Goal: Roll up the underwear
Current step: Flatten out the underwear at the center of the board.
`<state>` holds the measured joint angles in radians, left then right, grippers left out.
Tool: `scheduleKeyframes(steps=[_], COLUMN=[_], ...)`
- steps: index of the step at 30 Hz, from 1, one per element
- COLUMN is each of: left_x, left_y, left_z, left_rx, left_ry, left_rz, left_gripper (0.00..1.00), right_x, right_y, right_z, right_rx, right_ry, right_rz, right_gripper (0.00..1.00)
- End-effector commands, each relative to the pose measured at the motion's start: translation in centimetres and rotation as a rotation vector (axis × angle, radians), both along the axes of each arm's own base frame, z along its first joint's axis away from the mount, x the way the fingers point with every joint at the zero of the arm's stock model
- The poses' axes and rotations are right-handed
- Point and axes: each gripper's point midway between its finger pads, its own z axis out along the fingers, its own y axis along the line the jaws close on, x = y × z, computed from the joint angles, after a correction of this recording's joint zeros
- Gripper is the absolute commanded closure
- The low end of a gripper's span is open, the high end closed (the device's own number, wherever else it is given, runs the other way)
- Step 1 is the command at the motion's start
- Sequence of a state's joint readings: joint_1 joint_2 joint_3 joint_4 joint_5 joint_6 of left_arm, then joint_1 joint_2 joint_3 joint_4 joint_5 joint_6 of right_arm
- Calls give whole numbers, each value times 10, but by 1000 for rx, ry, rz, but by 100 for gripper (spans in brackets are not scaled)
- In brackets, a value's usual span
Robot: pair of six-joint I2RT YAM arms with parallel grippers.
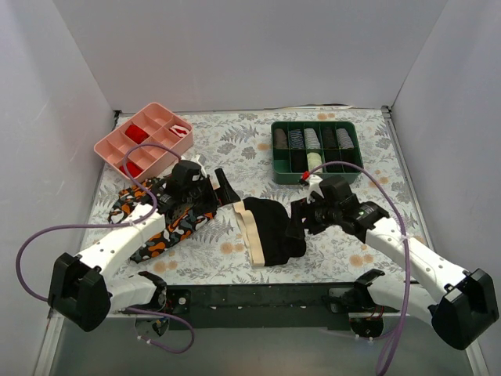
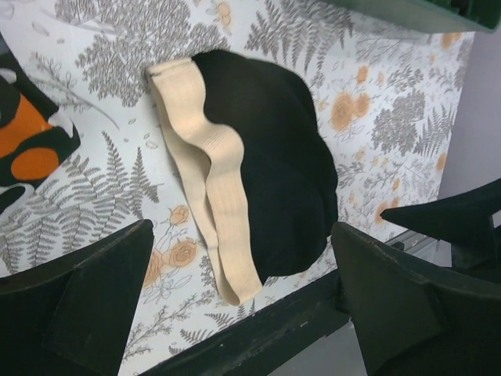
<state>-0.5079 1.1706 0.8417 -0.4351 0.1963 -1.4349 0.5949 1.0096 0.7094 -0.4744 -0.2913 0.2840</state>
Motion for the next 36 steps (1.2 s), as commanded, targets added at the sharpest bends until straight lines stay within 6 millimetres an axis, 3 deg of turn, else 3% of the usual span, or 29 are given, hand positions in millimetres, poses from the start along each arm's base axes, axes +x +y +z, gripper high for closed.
scheduleKeyframes(steps=[1,5,10,12,16,21,22,25,28,32,36], left_x=[-21,-40,-53,-53,-51,-41,-30,-18,-6,2,2], left_y=[0,-16,-17,-15,-10,2,14,34,47,45,46], left_z=[-18,-33,-47,-47,-48,-39,-38,-41,-42,-26,-20], left_rx=[12,46,75,83,112,164,216,270,219,154,149], left_ry=[76,111,147,138,123,100,70,104,131,107,104], left_rz=[7,-45,-63,-65,-58,23,87,162,205,191,193], left_gripper=[2,2,2,2,2,2,2,2,2,2,2], right_x=[-4,-9,-1,0,-1,-21,-26,-43,-63,-85,-93], right_y=[18,26,20,24,42,64,67,75,83,96,105], right_z=[10,-3,-35,-36,-15,5,5,-4,-17,-33,-43], right_rx=[-22,-29,-140,-138,-120,-121,-121,-153,-191,-246,-268], right_ry=[-22,15,92,105,61,-40,-49,-62,-60,-86,-91], right_rz=[27,45,-9,1,52,145,167,238,332,441,511], right_gripper=[30,39,45,47,49,50,49,50,50,48,46])
